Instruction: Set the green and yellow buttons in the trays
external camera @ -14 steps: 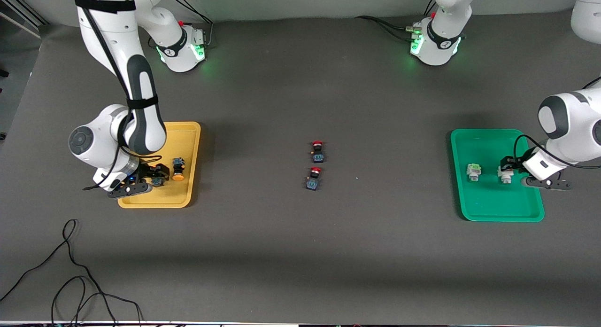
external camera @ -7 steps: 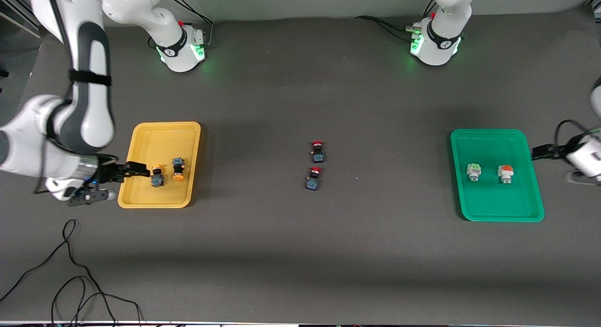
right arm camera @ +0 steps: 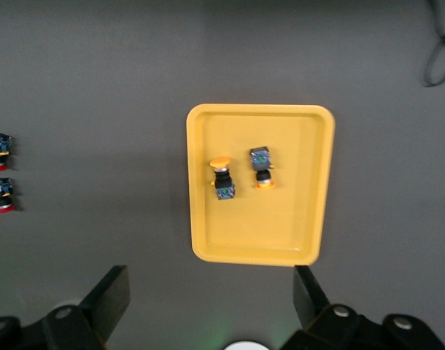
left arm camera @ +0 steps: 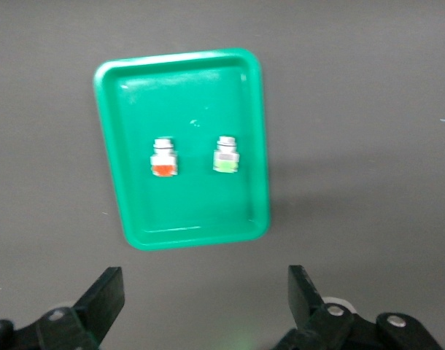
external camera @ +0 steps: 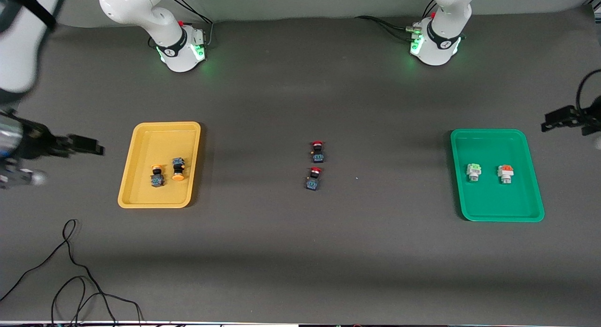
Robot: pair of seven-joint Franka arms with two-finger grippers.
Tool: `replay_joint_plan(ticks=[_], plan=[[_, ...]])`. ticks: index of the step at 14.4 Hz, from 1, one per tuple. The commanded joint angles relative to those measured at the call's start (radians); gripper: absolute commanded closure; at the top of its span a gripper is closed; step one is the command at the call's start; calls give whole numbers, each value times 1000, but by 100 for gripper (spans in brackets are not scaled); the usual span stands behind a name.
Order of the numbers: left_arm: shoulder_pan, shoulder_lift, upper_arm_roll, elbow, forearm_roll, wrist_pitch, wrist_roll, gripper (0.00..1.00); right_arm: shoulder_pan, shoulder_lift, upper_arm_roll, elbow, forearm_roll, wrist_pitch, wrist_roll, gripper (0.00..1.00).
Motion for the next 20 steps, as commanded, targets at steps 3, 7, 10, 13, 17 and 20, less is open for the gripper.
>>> replay_joint_plan(ticks=[3, 7, 10, 13, 17, 20], plan=[[-330, -37, 218, 69, -20, -96, -141, 0, -93, 23, 15, 153, -86, -75, 16, 1], [-556, -29, 361, 98, -20, -104, -224, 0, -82, 27, 20, 153, -85, -75, 19, 1], [-566, -32, 371, 119, -20, -131, -225, 0, -57, 26, 22, 144, -85, -75, 85, 1], [-564, -22, 371, 159, -9, -205, -233, 0, -47, 26, 20, 141, -85, -75, 99, 1], [-563, -22, 371, 161, 6, -203, -230, 0, -91, 7, 90, 139, -97, -75, 105, 1], [-564, -22, 369, 161, 34, -202, -229, 0, -262, -65, 344, 138, -183, -101, 178, 1]])
